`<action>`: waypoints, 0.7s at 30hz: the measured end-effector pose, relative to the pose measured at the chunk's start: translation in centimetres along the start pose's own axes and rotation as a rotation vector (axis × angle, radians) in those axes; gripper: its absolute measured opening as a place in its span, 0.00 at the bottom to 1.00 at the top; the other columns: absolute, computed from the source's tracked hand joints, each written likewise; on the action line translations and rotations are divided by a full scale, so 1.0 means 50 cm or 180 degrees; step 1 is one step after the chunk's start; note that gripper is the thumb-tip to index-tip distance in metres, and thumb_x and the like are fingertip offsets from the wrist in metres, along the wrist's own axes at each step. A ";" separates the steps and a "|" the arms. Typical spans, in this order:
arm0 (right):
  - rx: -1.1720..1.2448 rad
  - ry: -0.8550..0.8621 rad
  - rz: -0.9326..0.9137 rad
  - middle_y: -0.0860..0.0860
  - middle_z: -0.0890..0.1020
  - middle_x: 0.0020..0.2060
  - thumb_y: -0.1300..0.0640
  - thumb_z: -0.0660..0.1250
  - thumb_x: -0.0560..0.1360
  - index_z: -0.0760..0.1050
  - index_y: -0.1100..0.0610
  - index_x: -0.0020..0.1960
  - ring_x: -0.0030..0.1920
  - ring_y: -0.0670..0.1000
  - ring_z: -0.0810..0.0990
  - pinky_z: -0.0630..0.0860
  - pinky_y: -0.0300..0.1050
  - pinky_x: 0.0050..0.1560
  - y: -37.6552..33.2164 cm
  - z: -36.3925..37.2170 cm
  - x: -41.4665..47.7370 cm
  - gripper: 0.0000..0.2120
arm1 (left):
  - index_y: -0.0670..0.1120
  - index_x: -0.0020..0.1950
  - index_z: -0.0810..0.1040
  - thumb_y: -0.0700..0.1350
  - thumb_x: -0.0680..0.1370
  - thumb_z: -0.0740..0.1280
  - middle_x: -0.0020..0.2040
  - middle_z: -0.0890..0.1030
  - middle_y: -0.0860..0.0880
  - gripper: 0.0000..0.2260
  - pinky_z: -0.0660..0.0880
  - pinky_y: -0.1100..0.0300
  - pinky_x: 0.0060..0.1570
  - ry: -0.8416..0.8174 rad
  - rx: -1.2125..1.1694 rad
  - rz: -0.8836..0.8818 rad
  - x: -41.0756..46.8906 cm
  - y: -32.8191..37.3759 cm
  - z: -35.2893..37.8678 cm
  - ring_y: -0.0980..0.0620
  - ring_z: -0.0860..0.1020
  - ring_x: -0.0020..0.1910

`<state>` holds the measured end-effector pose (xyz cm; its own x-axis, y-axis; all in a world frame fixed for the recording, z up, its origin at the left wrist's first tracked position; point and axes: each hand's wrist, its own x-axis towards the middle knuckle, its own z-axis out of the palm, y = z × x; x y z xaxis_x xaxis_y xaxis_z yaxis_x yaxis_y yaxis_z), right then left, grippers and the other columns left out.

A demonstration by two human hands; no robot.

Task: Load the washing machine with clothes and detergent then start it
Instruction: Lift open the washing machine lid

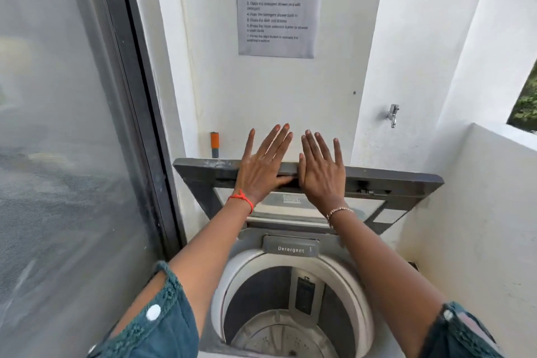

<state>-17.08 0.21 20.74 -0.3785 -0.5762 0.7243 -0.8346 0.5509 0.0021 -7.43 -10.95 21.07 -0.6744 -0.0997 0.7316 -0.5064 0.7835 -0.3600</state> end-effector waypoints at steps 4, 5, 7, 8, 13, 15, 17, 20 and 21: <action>-0.0031 0.0093 0.0062 0.57 0.74 0.66 0.52 0.46 0.79 0.70 0.63 0.67 0.68 0.54 0.71 0.52 0.53 0.71 0.015 0.036 0.075 0.25 | 0.45 0.72 0.60 0.61 0.73 0.53 0.74 0.64 0.44 0.31 0.52 0.40 0.70 0.0117 -0.0280 -0.0512 0.027 0.014 0.054 0.48 0.56 0.74; -0.0042 0.0101 0.0133 0.57 0.73 0.66 0.52 0.47 0.79 0.70 0.64 0.67 0.68 0.54 0.71 0.52 0.52 0.71 0.017 0.046 0.092 0.25 | 0.46 0.71 0.60 0.59 0.75 0.52 0.74 0.65 0.44 0.28 0.53 0.39 0.69 0.0102 -0.0327 -0.0584 0.031 0.020 0.068 0.47 0.56 0.74; -0.0040 0.0132 0.0286 0.58 0.73 0.66 0.51 0.47 0.79 0.71 0.64 0.66 0.67 0.54 0.72 0.53 0.53 0.70 0.018 0.066 0.117 0.25 | 0.47 0.71 0.61 0.55 0.77 0.52 0.72 0.68 0.45 0.23 0.53 0.39 0.69 0.0051 -0.0361 -0.0771 0.032 0.037 0.096 0.45 0.57 0.74; -0.0007 0.0142 0.0334 0.58 0.73 0.66 0.51 0.47 0.79 0.71 0.64 0.66 0.67 0.55 0.72 0.53 0.54 0.69 0.018 0.075 0.125 0.25 | 0.48 0.70 0.61 0.53 0.78 0.53 0.71 0.69 0.45 0.22 0.53 0.39 0.69 0.0037 -0.0398 -0.0887 0.033 0.045 0.108 0.44 0.58 0.74; 0.0192 0.0187 0.0028 0.60 0.69 0.69 0.50 0.41 0.81 0.67 0.65 0.68 0.71 0.57 0.66 0.50 0.51 0.70 0.039 0.120 0.121 0.28 | 0.46 0.73 0.62 0.55 0.77 0.52 0.71 0.69 0.44 0.26 0.51 0.38 0.69 -0.0235 -0.0416 -0.0895 0.066 0.044 0.135 0.40 0.62 0.73; 0.0240 0.0137 -0.0153 0.60 0.63 0.72 0.52 0.43 0.81 0.62 0.65 0.71 0.74 0.58 0.59 0.45 0.49 0.72 0.055 0.137 0.114 0.26 | 0.45 0.73 0.64 0.58 0.78 0.50 0.71 0.69 0.43 0.28 0.51 0.37 0.70 -0.0460 -0.0429 -0.0901 0.084 0.032 0.144 0.39 0.62 0.73; 0.0215 0.0000 -0.0214 0.60 0.59 0.74 0.57 0.46 0.81 0.58 0.64 0.73 0.75 0.58 0.54 0.40 0.49 0.73 0.070 0.148 0.117 0.22 | 0.45 0.75 0.61 0.58 0.78 0.48 0.73 0.66 0.44 0.29 0.49 0.36 0.71 -0.0659 -0.0391 -0.0875 0.098 0.024 0.151 0.40 0.58 0.75; 0.0117 -0.0339 -0.0228 0.59 0.55 0.75 0.65 0.51 0.79 0.51 0.64 0.75 0.76 0.57 0.50 0.38 0.50 0.73 0.078 0.152 0.140 0.24 | 0.46 0.78 0.47 0.58 0.80 0.51 0.78 0.51 0.44 0.30 0.39 0.37 0.71 -0.1028 -0.0470 -0.0757 0.115 0.017 0.162 0.42 0.44 0.77; 0.0098 -0.0437 -0.0227 0.59 0.54 0.75 0.66 0.52 0.78 0.50 0.64 0.75 0.76 0.57 0.48 0.37 0.50 0.74 0.078 0.151 0.149 0.26 | 0.46 0.78 0.44 0.58 0.80 0.51 0.78 0.48 0.45 0.31 0.37 0.37 0.71 -0.1124 -0.0458 -0.0761 0.122 0.016 0.164 0.42 0.42 0.77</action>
<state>-26.20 -6.49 20.94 -0.3672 -0.6915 0.6221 -0.8724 0.4881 0.0276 -16.35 -15.95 20.49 -0.7022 -0.4720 0.5331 -0.6073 0.7878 -0.1024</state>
